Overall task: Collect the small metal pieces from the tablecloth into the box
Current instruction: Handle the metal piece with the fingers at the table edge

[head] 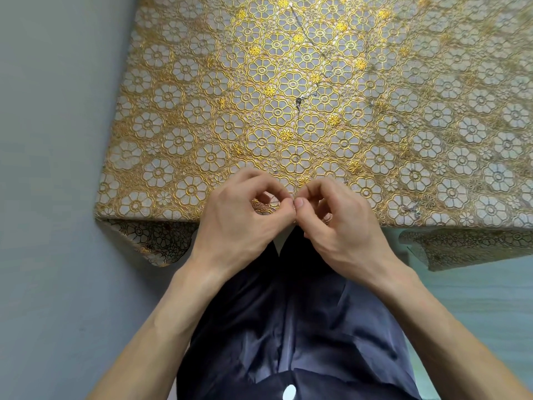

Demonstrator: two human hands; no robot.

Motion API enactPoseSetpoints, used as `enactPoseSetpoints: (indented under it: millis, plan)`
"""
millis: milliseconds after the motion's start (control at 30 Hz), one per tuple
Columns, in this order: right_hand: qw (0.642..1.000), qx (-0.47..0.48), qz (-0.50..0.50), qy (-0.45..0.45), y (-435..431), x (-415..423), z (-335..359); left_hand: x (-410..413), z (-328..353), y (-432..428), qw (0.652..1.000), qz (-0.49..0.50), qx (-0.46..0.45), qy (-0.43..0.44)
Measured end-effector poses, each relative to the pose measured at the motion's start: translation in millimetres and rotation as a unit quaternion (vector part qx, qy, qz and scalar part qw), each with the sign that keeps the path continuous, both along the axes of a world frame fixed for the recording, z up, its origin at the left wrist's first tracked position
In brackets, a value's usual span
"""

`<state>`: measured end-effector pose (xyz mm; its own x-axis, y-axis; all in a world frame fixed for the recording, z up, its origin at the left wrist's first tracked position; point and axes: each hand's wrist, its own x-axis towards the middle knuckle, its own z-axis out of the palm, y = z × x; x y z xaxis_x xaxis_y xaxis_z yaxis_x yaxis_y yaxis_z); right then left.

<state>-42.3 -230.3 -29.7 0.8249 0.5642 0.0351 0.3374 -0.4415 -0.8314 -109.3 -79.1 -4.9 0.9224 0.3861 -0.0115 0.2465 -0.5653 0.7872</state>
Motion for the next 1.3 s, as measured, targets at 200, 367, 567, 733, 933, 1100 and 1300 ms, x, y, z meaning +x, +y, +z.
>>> enactPoseSetpoints:
  millis: [200,367,567,733,933,1100,1300]
  plan:
    - [0.958,0.081,-0.036,0.274,3.8,1.1,5.8,1.7,-4.7,-4.1,0.999,0.011,-0.003,-0.043]
    - [0.989,0.024,-0.006,0.147,2.5,2.3,-0.2,3.3,-8.7,4.7,0.997,-0.059,0.041,-0.013]
    - [0.991,-0.018,0.054,0.124,-0.2,6.1,3.8,7.0,-6.8,14.7,0.993,-0.107,0.046,0.019]
    - [0.929,0.083,0.029,0.359,1.4,10.0,14.7,8.3,-9.9,14.9,0.995,-0.091,0.028,-0.002]
    - [0.945,0.086,0.007,0.314,-0.1,8.5,8.6,2.6,-8.3,15.4,0.996,-0.078,0.004,-0.03]
    - [0.96,0.072,0.016,0.272,-0.1,5.3,12.5,3.4,-6.5,15.7,0.997,-0.075,0.004,-0.03]
    - [0.994,0.006,0.025,0.103,-1.7,7.4,6.0,3.9,-5.1,14.0,0.997,-0.073,0.012,-0.032]
